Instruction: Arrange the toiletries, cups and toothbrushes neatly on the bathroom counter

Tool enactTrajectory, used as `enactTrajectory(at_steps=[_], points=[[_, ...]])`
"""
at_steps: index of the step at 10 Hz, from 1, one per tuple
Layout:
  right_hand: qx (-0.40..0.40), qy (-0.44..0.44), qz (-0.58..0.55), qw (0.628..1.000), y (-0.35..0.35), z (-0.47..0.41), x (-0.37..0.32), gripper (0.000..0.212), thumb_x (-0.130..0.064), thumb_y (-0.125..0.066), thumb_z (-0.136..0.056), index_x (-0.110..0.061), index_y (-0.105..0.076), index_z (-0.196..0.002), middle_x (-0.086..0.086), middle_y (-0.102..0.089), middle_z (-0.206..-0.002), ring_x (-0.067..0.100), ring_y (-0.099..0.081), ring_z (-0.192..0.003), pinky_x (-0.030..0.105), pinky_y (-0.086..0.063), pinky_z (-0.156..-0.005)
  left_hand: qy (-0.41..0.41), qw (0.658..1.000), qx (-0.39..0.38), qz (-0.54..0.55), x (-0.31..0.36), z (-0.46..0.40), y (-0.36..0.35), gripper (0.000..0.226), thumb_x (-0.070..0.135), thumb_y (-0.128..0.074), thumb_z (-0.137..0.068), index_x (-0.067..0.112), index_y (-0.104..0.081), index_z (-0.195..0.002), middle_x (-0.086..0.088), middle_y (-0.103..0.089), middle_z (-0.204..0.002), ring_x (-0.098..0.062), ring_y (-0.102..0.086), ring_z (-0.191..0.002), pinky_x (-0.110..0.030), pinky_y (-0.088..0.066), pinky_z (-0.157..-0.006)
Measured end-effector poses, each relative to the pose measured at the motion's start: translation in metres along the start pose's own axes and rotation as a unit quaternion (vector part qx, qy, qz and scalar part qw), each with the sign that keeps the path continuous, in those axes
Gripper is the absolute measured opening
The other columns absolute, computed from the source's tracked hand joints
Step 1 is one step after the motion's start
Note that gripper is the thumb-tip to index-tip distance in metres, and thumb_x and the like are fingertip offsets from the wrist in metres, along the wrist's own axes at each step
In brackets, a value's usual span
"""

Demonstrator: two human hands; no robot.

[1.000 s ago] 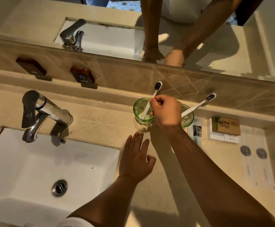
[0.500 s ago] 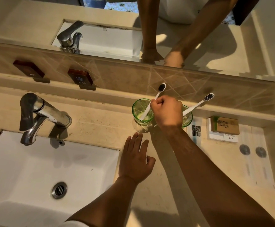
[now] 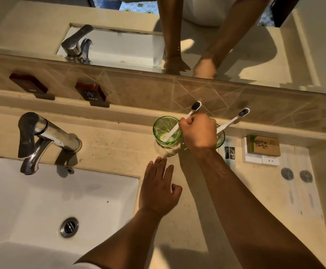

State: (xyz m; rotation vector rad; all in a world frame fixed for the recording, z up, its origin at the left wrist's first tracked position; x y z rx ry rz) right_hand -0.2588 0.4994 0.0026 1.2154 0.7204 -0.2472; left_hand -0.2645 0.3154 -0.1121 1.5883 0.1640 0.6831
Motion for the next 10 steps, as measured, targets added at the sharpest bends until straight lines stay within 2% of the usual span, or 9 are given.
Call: enactTrajectory(at_steps=[2, 4, 6, 8, 9, 10], points=[[0.004, 0.004, -0.014, 1.000, -0.002, 0.002, 0.001, 0.037, -0.033, -0.054, -0.093, -0.015, -0.059, -0.062, 0.015, -0.068, -0.070, 0.032, -0.059, -0.073, 0.028, -0.036, -0.065, 0.004, 1.000, -0.007, -0.007, 0.000, 0.000, 0.000, 0.054, 0.036, -0.053, -0.083, 0.012, -0.060, -0.131, -0.016, -0.052, -0.151, -0.032, -0.038, -0.148, -0.046, -0.023, -0.126], [0.002, 0.006, -0.015, 1.000, -0.002, 0.002, 0.001, 0.045, -0.034, -0.052, -0.093, -0.016, -0.048, -0.052, 0.016, -0.066, -0.068, 0.033, -0.057, -0.073, 0.030, -0.036, -0.064, 0.000, 1.000, 0.005, -0.002, 0.000, -0.001, 0.001, 0.053, 0.034, -0.055, -0.081, 0.011, -0.063, -0.128, -0.017, -0.055, -0.148, -0.032, -0.042, -0.146, -0.049, -0.028, -0.124], [0.004, 0.010, -0.032, 0.999, 0.001, 0.004, 0.000, 0.048, -0.034, -0.049, -0.093, -0.014, -0.046, -0.050, 0.012, -0.057, -0.059, 0.032, -0.052, -0.065, 0.031, -0.035, -0.060, 0.000, 1.000, 0.012, 0.000, 0.000, 0.000, 0.001, 0.053, 0.035, -0.057, -0.081, 0.010, -0.065, -0.126, -0.017, -0.058, -0.146, -0.034, -0.046, -0.143, -0.051, -0.033, -0.122], [-0.009, 0.020, -0.028, 0.999, 0.007, 0.006, -0.003, 0.051, -0.034, -0.051, -0.092, -0.014, -0.044, -0.045, 0.014, -0.059, -0.057, 0.034, -0.054, -0.064, 0.037, -0.046, -0.063, 0.005, 1.000, 0.002, -0.005, 0.000, -0.001, 0.001, 0.053, 0.038, -0.055, -0.082, 0.011, -0.065, -0.127, -0.015, -0.056, -0.148, -0.033, -0.045, -0.144, -0.052, -0.035, -0.121], [-0.010, 0.014, -0.026, 1.000, 0.012, 0.014, -0.003, 0.045, -0.031, -0.051, -0.091, -0.015, -0.050, -0.050, 0.009, -0.062, -0.059, 0.030, -0.056, -0.066, 0.035, -0.049, -0.065, 0.011, 1.000, -0.005, -0.006, 0.001, -0.002, 0.004, 0.054, 0.039, -0.056, -0.082, 0.012, -0.066, -0.127, -0.014, -0.057, -0.147, -0.033, -0.047, -0.143, -0.053, -0.037, -0.119], [-0.009, 0.010, -0.055, 0.998, 0.011, 0.021, 0.004, 0.031, -0.030, -0.048, -0.089, -0.017, -0.061, -0.064, 0.006, -0.067, -0.070, 0.024, -0.058, -0.071, 0.030, -0.044, -0.064, 0.016, 1.000, -0.003, -0.001, 0.000, -0.001, 0.003, 0.054, 0.041, -0.055, -0.083, 0.012, -0.067, -0.128, -0.013, -0.058, -0.146, -0.032, -0.048, -0.142, -0.053, -0.039, -0.118]])
Point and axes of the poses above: each hand's wrist, its own z-axis away from the middle knuckle, its own y-axis out of the back of the hand, x = y × z, the point moved 5 cm from there along -z, towards the middle knuckle
